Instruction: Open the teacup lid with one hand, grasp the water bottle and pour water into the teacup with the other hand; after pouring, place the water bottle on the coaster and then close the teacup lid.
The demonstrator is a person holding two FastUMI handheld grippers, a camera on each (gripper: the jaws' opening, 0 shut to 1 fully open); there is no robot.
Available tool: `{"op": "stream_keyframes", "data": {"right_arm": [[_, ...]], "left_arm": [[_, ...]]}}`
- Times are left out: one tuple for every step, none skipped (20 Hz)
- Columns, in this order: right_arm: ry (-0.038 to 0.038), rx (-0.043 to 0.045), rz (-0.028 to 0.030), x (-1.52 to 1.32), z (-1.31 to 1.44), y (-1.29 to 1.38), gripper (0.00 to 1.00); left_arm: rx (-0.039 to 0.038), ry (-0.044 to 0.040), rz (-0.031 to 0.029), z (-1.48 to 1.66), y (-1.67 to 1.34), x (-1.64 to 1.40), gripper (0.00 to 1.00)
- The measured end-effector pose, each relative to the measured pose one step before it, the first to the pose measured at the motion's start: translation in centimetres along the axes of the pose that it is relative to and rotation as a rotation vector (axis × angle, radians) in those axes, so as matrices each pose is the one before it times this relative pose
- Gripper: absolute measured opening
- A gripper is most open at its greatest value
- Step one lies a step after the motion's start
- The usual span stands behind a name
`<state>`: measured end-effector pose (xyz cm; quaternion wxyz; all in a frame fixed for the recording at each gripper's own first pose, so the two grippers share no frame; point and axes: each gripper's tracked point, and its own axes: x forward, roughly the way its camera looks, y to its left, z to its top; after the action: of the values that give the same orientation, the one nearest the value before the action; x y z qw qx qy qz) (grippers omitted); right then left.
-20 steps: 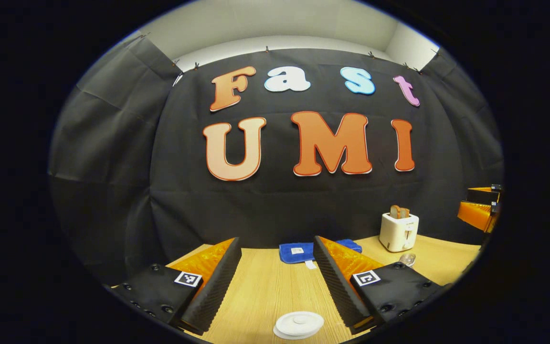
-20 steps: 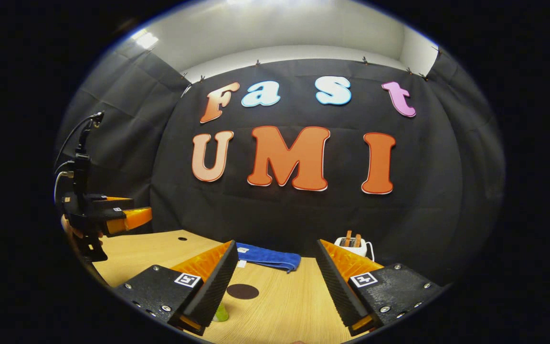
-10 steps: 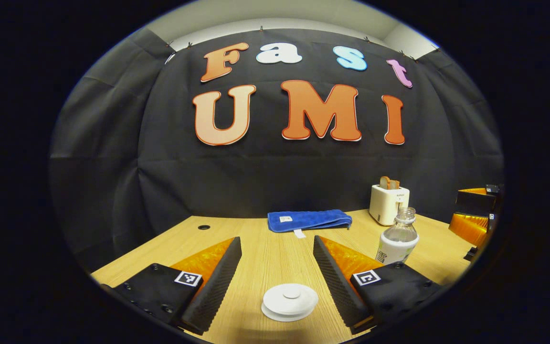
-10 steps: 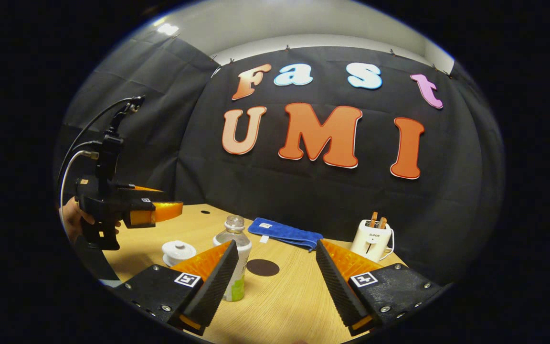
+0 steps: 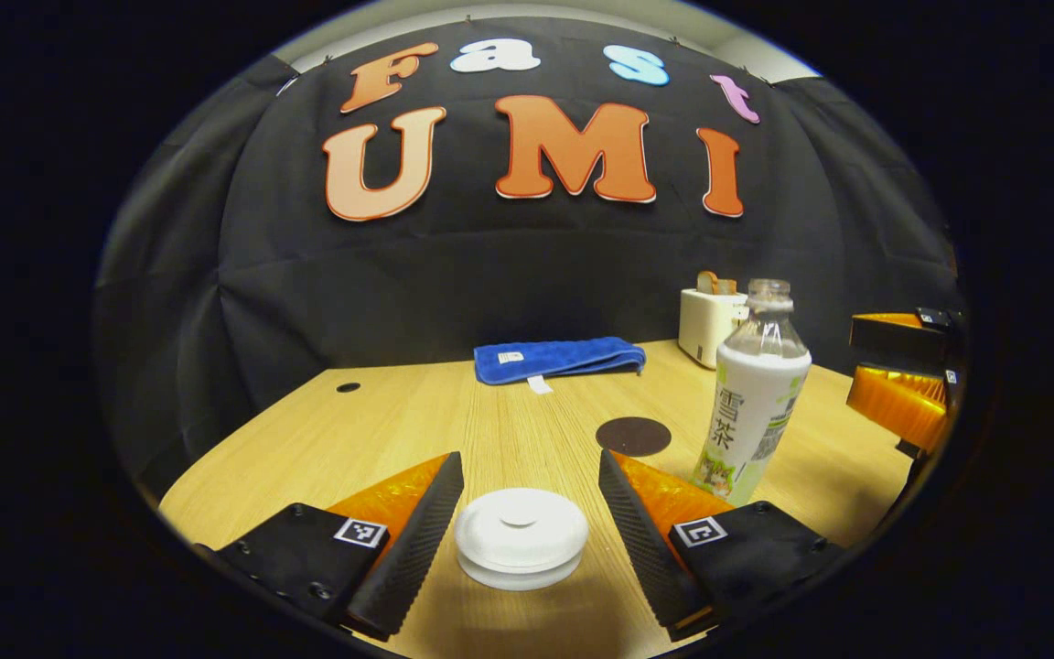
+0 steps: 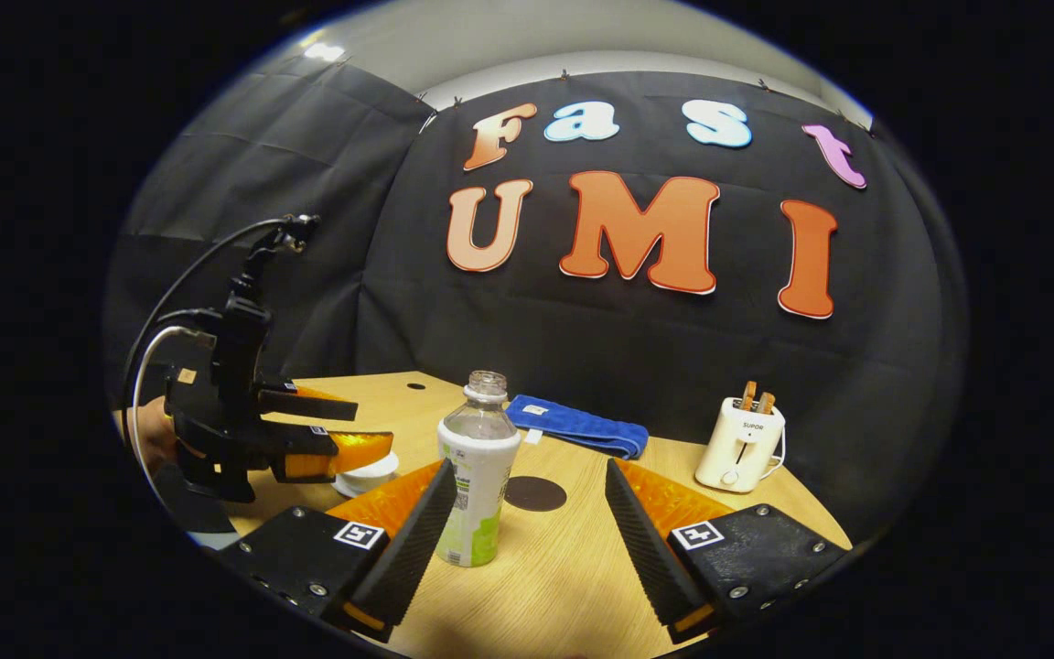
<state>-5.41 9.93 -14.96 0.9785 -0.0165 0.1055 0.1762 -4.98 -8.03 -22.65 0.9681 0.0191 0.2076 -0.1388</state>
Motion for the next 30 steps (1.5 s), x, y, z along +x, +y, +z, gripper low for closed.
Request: {"op": "stream_keyframes", "data": {"right_arm": [[0.00167,0.00321,-0.00184,0.041,-0.076,-0.099,0.99],[0.00237,0.00379,0.00027,0.036,-0.164,0.002,0.98],[0.00318,0.00224,-0.00287,0.100,-0.136,-0.157,0.98],[0.00257,0.00231,-0.00240,-0.028,-0.115,-0.102,0.98],[0.00229,0.00024,-0.00357,-0.035,-0.069,-0.131,0.99],[0.00233,0.00052,-0.00304,-0.022,-0.196,-0.138,0.98],[0.00404,0.00117,-0.00087,0.097,-0.117,0.000,0.98],[0.00517,0.00116,-0.00165,0.055,-0.155,-0.072,0.98],[0.00354,0.00091,0.00045,0.052,-0.102,-0.079,0.98],[0.00306,-0.00124,-0.00268,0.045,-0.171,0.077,0.99],[0.00032,-0.00109,-0.00211,-0.012,0.026,-0.067,0.98],[0.00094,-0.00222,-0.00178,0.086,0.007,-0.037,0.99],[0.00131,-0.00100,0.00093,0.085,-0.123,0.056,0.99],[0.00349,-0.00064,0.00364,0.090,-0.088,0.131,0.98],[0.00325,-0.00204,0.00254,0.068,-0.025,0.039,0.99],[0.00170,-0.00468,0.00416,0.060,-0.038,0.147,0.99],[0.00257,-0.00552,0.00166,0.068,-0.071,0.132,0.98],[0.00423,-0.00374,0.00561,0.147,-0.051,0.122,0.98],[0.00566,-0.00202,0.00657,0.191,-0.275,0.332,0.99],[0.00742,-0.00158,0.00882,0.215,-0.173,0.310,0.98],[0.00714,-0.00171,0.00726,0.268,-0.171,0.256,0.99],[0.00793,-0.00272,0.00788,0.358,-0.179,0.308,0.98],[0.00365,-0.00027,0.01085,0.385,-0.101,0.411,0.98],[0.00920,0.00576,0.00904,0.519,-0.208,0.292,0.98],[0.00911,0.00746,0.01097,0.383,-0.413,0.418,0.98],[0.00824,0.00824,0.00996,0.532,-0.231,0.379,0.98],[0.01016,0.00903,0.01049,0.443,-0.338,0.314,0.98],[0.01267,0.00909,0.00769,0.552,-0.381,0.282,0.98],[0.01592,0.00948,0.00554,0.450,-0.501,0.115,0.98],[0.01353,0.00895,0.00260,0.564,-0.347,0.142,0.98]], "left_arm": [[-0.00005,0.00963,0.00346,-0.316,0.008,0.257,0.92],[-0.00190,0.01265,-0.00124,-0.446,-0.055,0.312,0.89],[-0.00081,0.01350,-0.00012,-0.596,0.056,0.266,0.89],[0.00096,0.00622,0.00705,-0.219,0.265,0.208,0.87],[0.00922,0.00741,0.00453,-0.103,0.088,0.038,0.77],[0.00937,-0.00222,0.00821,-0.018,0.205,0.158,0.76],[0.00183,-0.00484,0.00761,0.151,0.172,0.225,0.76],[0.00382,0.00859,0.00110,-0.076,0.104,0.150,0.70],[0.00649,0.00919,-0.00261,-0.257,-0.106,0.145,0.63],[0.00679,0.00653,0.00626,-0.131,0.042,0.109,0.63],[-0.00175,0.00128,0.00342,0.016,0.066,0.007,0.56],[0.00642,-0.00010,-0.00100,0.157,-0.063,-0.071,0.49],[0.01088,0.00557,0.00092,-0.073,0.024,0.116,0.41],[0.00728,-0.00071,-0.00087,0.334,-0.066,-0.081,0.46],[-0.00662,-0.01106,0.01457,-0.014,0.020,0.369,0.40],[0.00590,0.01485,0.00063,-0.284,-0.025,-0.006,0.34],[-0.00321,-0.01295,0.00479,0.159,0.307,-0.053,0.34],[-0.00611,-0.00373,0.00019,0.157,-0.054,-0.079,0.31],[-0.00067,-0.01048,0.00720,0.414,0.225,-0.041,0.34],[0.00204,-0.01494,0.00935,0.469,0.275,-0.123,0.34],[-0.00041,-0.01926,0.00998,0.569,0.290,-0.236,0.33],[-0.00356,-0.01818,0.01169,0.547,0.443,-0.112,0.34],[-0.00488,-0.01478,0.00877,0.458,0.371,-0.198,0.34],[-0.00635,-0.01603,0.01310,0.589,0.597,-0.155,0.31],[-0.00440,-0.01184,0.00886,0.511,0.527,-0.179,0.33],[-0.00313,-0.01003,0.01154,0.301,0.509,-0.179,0.34],[-0.00531,-0.00897,0.01137,0.318,0.689,-0.093,0.34],[-0.00367,-0.00514,0.01086,0.125,0.627,-0.102,0.34],[-0.00785,-0.00441,0.01171,-0.008,0.666,-0.021,0.31],[-0.00498,-0.00050,0.00669,-0.005,0.467,-0.026,0.34]]}}
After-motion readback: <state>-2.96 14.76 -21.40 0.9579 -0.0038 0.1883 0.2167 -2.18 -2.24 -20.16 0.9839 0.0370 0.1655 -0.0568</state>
